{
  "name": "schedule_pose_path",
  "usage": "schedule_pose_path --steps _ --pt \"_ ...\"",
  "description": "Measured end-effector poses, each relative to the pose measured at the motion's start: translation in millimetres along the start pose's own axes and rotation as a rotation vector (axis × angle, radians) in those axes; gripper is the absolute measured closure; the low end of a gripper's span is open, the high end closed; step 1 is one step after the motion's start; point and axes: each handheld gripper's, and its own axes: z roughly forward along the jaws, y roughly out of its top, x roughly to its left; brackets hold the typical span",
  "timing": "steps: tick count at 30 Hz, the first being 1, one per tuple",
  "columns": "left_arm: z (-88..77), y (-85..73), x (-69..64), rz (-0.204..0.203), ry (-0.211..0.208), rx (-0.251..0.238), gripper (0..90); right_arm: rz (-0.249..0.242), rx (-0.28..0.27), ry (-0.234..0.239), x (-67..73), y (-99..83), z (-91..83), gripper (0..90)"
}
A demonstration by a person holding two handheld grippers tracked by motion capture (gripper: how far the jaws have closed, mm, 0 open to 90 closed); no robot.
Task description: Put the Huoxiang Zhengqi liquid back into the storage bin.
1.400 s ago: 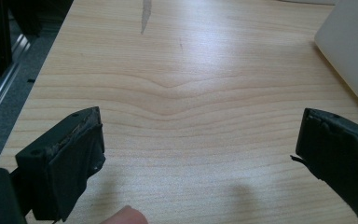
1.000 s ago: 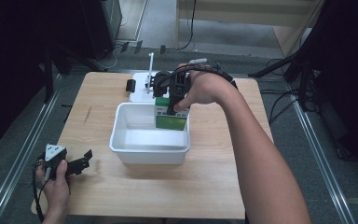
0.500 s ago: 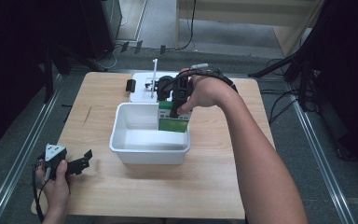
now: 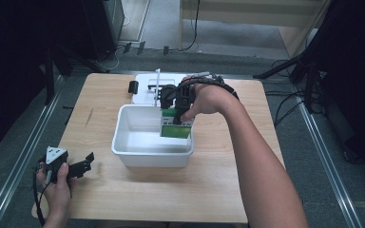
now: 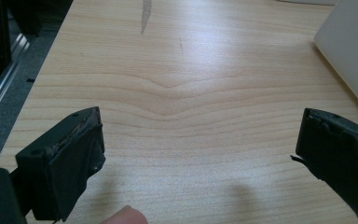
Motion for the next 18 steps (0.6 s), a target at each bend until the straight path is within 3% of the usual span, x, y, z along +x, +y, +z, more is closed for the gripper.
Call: schedule_pose_path --steps 18 --pt "-0.1 0.0 0.4 0.003 0.0 0.0 1.8 0.009 0.035 0.022 -1.7 3.0 36.4 64.0"
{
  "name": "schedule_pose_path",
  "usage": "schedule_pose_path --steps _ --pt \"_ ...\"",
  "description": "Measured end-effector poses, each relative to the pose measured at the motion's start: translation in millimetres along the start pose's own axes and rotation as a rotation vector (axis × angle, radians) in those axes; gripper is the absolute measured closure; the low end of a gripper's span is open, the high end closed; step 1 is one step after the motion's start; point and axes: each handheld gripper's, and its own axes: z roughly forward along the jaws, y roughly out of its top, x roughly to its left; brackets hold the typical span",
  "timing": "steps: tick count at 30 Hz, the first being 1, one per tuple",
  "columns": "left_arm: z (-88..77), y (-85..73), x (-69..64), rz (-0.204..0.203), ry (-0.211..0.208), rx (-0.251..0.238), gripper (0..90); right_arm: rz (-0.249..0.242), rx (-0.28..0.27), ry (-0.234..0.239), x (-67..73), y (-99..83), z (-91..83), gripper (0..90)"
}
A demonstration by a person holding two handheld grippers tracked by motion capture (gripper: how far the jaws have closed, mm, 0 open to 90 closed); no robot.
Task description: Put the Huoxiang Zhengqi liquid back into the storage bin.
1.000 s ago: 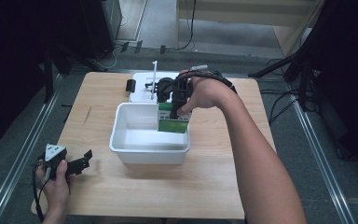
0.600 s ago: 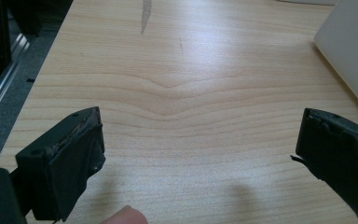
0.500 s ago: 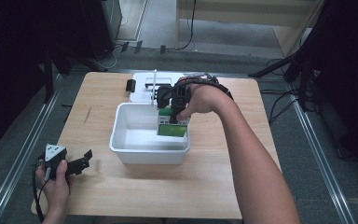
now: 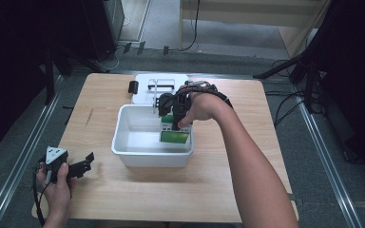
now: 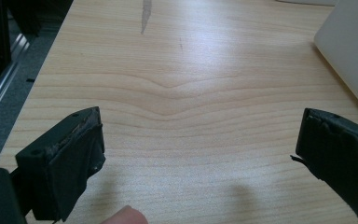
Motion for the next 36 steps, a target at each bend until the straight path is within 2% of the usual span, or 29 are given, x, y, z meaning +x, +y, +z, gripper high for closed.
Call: schedule_pose_path --steps 19,23,28,30,35,36 --pt "0.3 -0.1 -0.4 -0.005 0.001 -0.003 1.8 -0.012 0.041 0.004 -0.9 5.6 27.6 62.3" --pt "0.2 0.0 -0.1 -0.004 0.0 -0.002 1.8 0.009 0.032 0.004 -1.3 6.1 27.2 61.8" --pt "0.3 0.0 -0.3 -0.004 0.001 -0.002 1.7 0.025 0.023 -0.004 -1.3 5.3 25.8 53.0" --pt "0.2 0.0 -0.4 -0.005 0.001 -0.002 1.7 0.051 0.004 0.001 -1.9 2.9 24.6 47.3" --pt "0.3 0.0 -0.5 -0.005 0.001 -0.002 1.8 0.07 -0.016 0.001 -1.6 1.3 21.5 41.4" --pt "0.3 0.0 -0.4 -0.005 0.0 -0.002 1.8 0.11 -0.031 0.0 -1.8 0.4 18.0 37.1"
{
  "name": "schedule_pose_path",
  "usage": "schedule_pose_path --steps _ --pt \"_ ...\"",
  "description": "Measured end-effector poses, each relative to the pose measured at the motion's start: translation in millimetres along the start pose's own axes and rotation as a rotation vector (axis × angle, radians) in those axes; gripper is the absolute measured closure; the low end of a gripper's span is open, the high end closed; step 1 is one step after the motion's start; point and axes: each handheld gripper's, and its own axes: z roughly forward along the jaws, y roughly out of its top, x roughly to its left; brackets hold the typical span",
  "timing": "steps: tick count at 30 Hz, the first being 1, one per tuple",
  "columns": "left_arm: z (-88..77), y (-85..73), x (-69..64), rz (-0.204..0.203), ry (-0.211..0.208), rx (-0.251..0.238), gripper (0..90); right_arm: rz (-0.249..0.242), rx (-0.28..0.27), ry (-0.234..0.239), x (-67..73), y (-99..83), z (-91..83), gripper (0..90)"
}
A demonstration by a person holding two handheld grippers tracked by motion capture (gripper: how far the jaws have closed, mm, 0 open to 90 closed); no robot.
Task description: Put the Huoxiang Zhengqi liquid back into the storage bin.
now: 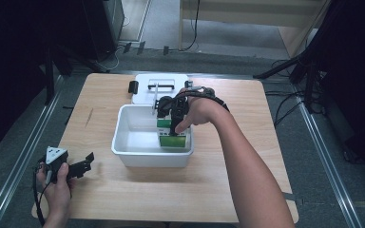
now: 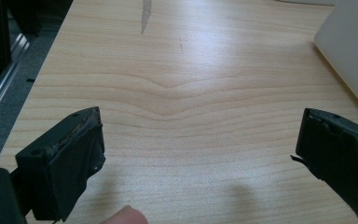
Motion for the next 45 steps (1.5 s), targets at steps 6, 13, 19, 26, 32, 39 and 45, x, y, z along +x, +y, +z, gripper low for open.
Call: schedule_pose_path --steps 6,13,19,26,32,39,45 --pt "0.1 0.0 0.2 -0.001 -0.001 0.001 1.8 0.099 -0.04 -0.009 0.6 -1.5 -14.7 28.4" --pt "0.1 0.0 0.1 -0.001 0.0 0.001 1.8 0.165 -0.095 -0.036 0.9 -7.2 -32.3 17.3" --pt "0.1 0.0 0.0 0.0 0.001 0.002 1.8 0.265 -0.163 -0.059 1.4 -15.8 -46.6 12.7" --pt "0.1 0.0 -0.2 0.001 0.001 0.001 1.7 0.384 -0.254 -0.071 -2.0 -30.9 -56.3 0.4" --pt "0.1 0.0 -0.3 0.002 0.002 0.0 1.8 0.5 -0.352 -0.101 -4.9 -51.5 -62.9 0.0" --pt "0.1 0.0 -0.5 0.004 0.003 0.0 1.8 0.616 -0.452 -0.201 -3.2 -80.3 -65.8 0.0" --pt "0.3 -0.1 -0.7 0.004 0.004 -0.002 1.8 0.667 -0.511 -0.26 -0.4 -99.7 -64.8 0.0"
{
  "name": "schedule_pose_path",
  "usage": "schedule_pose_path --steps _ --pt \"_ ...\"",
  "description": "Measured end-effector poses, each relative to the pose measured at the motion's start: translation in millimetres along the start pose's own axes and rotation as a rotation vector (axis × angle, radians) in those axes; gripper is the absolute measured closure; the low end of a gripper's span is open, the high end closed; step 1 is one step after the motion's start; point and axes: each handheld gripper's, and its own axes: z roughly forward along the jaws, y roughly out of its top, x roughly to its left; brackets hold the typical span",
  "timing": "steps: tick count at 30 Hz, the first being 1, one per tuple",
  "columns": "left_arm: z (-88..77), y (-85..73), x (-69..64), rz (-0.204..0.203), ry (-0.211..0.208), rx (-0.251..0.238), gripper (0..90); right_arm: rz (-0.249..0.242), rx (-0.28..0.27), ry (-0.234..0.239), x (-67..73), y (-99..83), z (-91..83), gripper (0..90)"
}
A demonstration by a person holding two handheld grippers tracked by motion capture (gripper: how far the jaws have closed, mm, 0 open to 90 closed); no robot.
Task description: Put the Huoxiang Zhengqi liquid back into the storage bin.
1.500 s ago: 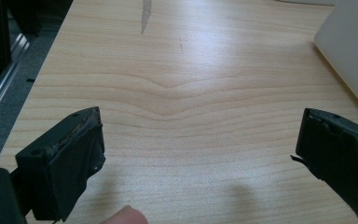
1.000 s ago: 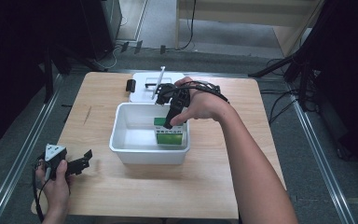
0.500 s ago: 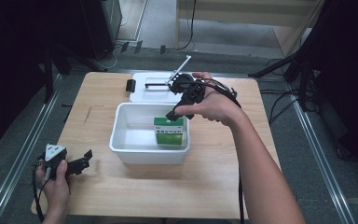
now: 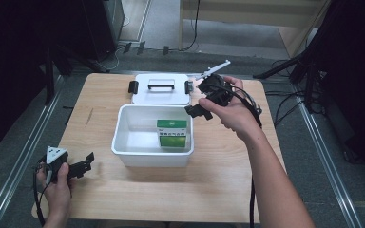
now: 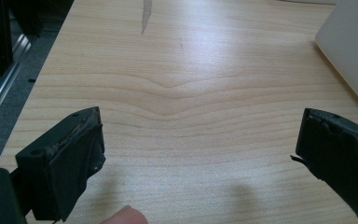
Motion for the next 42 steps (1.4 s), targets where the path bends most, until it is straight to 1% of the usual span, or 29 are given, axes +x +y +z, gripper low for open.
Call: schedule_pose_path --steps 1,3,6,10,14,15,16,18,19,22,26,27,28,31,36,38,41,42 --pt "0.0 0.0 0.0 0.0 0.001 0.0 1.8 0.03 -0.026 -0.022 -4.6 -8.1 -2.8 0.0" --pt "0.0 0.0 -0.2 0.0 0.001 -0.001 1.8 0.054 -0.039 -0.032 -7.6 -14.8 -4.2 0.0" --pt "0.0 0.0 -0.2 0.0 0.002 0.0 1.8 0.075 -0.061 -0.059 -12.7 -26.8 -5.6 0.0" --pt "-0.1 -0.1 -0.3 0.001 0.003 0.0 1.8 0.109 -0.096 -0.079 -17.2 -42.8 -7.2 0.0" --pt "-0.4 -0.1 -0.1 0.004 0.002 0.001 1.8 0.132 -0.142 -0.101 -21.9 -57.9 -9.7 0.0" --pt "-0.4 -0.1 -0.1 0.004 0.002 0.001 1.8 0.132 -0.142 -0.101 -21.9 -57.9 -9.7 0.0" --pt "-0.4 -0.1 -0.1 0.004 0.002 0.001 1.7 0.146 -0.172 -0.112 -24.5 -66.2 -11.6 0.0" --pt "-0.3 -0.2 -0.2 0.004 0.003 -0.001 1.8 0.15 -0.176 -0.116 -25.5 -69.2 -11.9 0.0" --pt "-0.4 -0.1 -0.1 0.005 0.002 0.002 1.8 0.159 -0.19 -0.136 -28.3 -79.0 -12.1 0.0" --pt "-0.5 -0.1 -0.2 0.002 0.002 0.002 1.7 0.169 -0.196 -0.158 -32.3 -92.6 -10.8 0.0" --pt "-0.4 -0.2 -0.2 0.002 0.003 0.0 1.7 0.21 -0.213 -0.169 -39.0 -113.6 -9.7 0.0" --pt "-0.5 -0.1 -0.2 0.002 0.002 0.002 1.7 0.21 -0.213 -0.169 -39.0 -113.6 -9.7 0.0" --pt "-0.5 -0.1 -0.2 0.002 0.002 0.002 1.7 0.227 -0.224 -0.179 -42.5 -125.3 -9.2 0.0" --pt "-0.4 -0.2 -0.2 0.002 0.003 0.002 1.8 0.25 -0.241 -0.186 -46.4 -138.6 -9.1 0.0" --pt "-0.5 -0.2 -0.4 0.003 0.004 0.001 1.8 0.261 -0.273 -0.22 -51.6 -161.4 -9.7 0.0" --pt "-0.5 -0.2 -0.3 0.003 0.004 0.001 1.8 0.274 -0.281 -0.222 -53.9 -170.9 -9.4 0.0" --pt "-0.4 -0.3 -0.4 0.003 0.005 0.0 1.7 0.289 -0.294 -0.24 -56.8 -185.0 -9.2 0.0" --pt "-0.4 -0.3 -0.4 0.003 0.005 0.0 1.8 0.289 -0.294 -0.24 -56.8 -185.0 -9.2 0.0"
